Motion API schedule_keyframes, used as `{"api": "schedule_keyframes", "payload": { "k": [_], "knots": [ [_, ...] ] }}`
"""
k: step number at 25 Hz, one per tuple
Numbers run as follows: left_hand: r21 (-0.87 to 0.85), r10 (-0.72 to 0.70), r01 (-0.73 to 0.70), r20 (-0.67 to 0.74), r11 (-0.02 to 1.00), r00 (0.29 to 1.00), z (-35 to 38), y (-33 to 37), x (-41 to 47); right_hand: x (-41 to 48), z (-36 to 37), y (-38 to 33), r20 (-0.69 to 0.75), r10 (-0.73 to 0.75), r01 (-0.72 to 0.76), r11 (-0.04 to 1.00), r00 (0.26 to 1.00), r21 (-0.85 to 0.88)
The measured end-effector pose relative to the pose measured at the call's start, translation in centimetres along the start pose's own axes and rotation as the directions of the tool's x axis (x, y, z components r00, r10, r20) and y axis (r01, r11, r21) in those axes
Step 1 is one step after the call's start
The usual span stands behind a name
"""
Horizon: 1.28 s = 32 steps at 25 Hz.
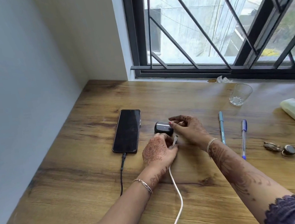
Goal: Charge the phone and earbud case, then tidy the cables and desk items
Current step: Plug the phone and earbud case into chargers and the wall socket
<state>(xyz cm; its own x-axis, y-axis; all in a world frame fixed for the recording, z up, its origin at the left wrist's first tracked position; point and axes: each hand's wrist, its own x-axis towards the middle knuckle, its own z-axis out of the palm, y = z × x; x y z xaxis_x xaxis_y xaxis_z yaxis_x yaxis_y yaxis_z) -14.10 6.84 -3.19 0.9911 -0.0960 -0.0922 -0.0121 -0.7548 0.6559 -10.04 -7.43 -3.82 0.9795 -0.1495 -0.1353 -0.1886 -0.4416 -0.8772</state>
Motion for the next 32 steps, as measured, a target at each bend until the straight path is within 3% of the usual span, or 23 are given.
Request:
{"api": "schedule_keyframes", "payload": {
  "k": [5, 8, 11, 13, 16, 19, 24, 32],
  "knots": [
    [-0.166, -0.092, 0.09, -0.007, 0.982, 0.996, -0.6, -1.0, -0.3, 0.5, 0.2, 0.1, 0.137, -0.037, 0.062, 0.981, 0.99, -0.181],
    [-0.281, -0.156, 0.155, 0.015, 0.947, 0.988, -0.8, -2.0, -0.3, 0.6, 0.3, -0.1, 0.136, -0.06, 0.092, 0.967, 0.989, -0.238],
    [-0.357, -0.188, 0.187, 0.031, 0.915, 0.982, -0.9, -2.6, 0.1, 0.5, 0.1, -0.1, 0.136, -0.033, 0.048, 0.992, 0.99, -0.113],
    [-0.432, -0.2, 0.193, 0.029, 0.881, 0.979, -0.9, -2.5, 0.5, 0.2, -0.1, 0.0, 0.153, 0.019, -0.034, 0.995, 0.988, 0.096],
    [-0.527, -0.207, 0.218, 0.082, 0.822, 0.975, -0.8, -1.9, 1.2, -0.6, -0.4, -0.3, 0.163, 0.112, -0.173, 0.883, 0.98, 0.437],
    [-0.551, -0.178, 0.204, 0.102, 0.809, 0.979, -0.4, -0.9, 1.6, -1.1, -0.8, -0.5, 0.193, 0.142, -0.234, 0.74, 0.971, 0.63],
    [-0.618, -0.193, 0.214, 0.103, 0.757, 0.976, 0.6, 0.1, 2.4, -0.3, -1.6, 0.1, 0.219, 0.179, -0.282, 0.635, 0.959, 0.719],
    [-0.641, -0.226, 0.262, 0.139, 0.722, 0.964, 0.0, 0.7, 4.1, 0.6, -1.5, -0.1, 0.205, 0.184, -0.275, 0.578, 0.961, 0.768]
  ]
}}
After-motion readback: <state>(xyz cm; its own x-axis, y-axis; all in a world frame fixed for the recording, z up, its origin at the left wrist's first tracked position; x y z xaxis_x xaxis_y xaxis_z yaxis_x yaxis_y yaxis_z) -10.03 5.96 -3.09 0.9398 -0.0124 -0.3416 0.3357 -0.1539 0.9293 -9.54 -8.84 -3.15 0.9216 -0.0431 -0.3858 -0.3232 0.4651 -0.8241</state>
